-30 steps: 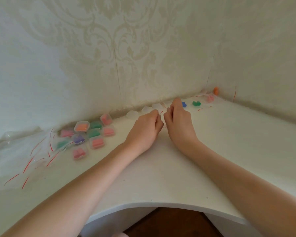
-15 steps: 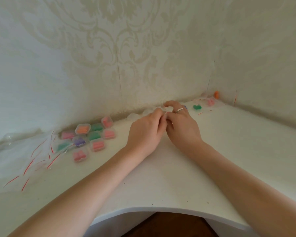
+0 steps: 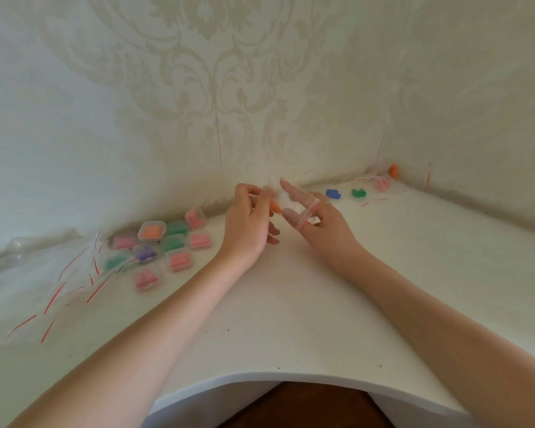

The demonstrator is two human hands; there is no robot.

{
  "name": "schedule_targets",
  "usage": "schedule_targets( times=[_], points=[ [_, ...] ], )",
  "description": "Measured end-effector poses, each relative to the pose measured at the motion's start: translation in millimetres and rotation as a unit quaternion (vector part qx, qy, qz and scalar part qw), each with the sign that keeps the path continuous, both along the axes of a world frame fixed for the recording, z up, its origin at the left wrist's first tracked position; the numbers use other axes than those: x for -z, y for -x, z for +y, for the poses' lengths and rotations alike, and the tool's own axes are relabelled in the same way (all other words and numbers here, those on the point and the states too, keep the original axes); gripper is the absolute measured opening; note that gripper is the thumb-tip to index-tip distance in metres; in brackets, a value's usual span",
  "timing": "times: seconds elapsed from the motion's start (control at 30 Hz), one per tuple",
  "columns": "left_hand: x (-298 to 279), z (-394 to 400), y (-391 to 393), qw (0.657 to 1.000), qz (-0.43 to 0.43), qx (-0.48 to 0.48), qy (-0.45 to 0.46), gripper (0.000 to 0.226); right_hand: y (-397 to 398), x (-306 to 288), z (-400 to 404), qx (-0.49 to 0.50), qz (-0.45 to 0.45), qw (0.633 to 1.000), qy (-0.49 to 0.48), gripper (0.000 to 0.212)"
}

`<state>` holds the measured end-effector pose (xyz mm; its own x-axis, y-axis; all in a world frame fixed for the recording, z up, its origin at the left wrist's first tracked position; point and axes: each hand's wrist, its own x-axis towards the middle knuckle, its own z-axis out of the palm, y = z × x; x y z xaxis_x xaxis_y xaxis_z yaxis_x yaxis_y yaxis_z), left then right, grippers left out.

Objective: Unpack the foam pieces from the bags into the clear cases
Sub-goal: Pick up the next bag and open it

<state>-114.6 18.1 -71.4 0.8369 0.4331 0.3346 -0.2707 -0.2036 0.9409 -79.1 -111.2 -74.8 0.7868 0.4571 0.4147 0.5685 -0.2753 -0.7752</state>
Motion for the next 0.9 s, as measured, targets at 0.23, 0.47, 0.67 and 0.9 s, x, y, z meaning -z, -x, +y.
schedule_targets(
  times=[0.23,0.47,0.67,0.9],
  points=[
    [7,6,-5,1.000,-0.017,0.019,0.000,0.015,-5,7,1,-0.008,0.016,0.999,-0.046,0.032],
    [9,6,-10,0.999,-0.034,0.007,0.040,0.016,-13,11,-1,0.027,-0.002,0.999,-0.044,0.041],
    [7,8,-10,0.995,-0.030,-0.003,0.097,0.024,-12,10,1,0.007,0.000,0.999,-0.053,0.043],
    [4,14,-9,0.996,-0.012,-0.035,0.080,0.027,-2,6,0,-0.007,0.006,1.000,0.001,0.040]
  ],
)
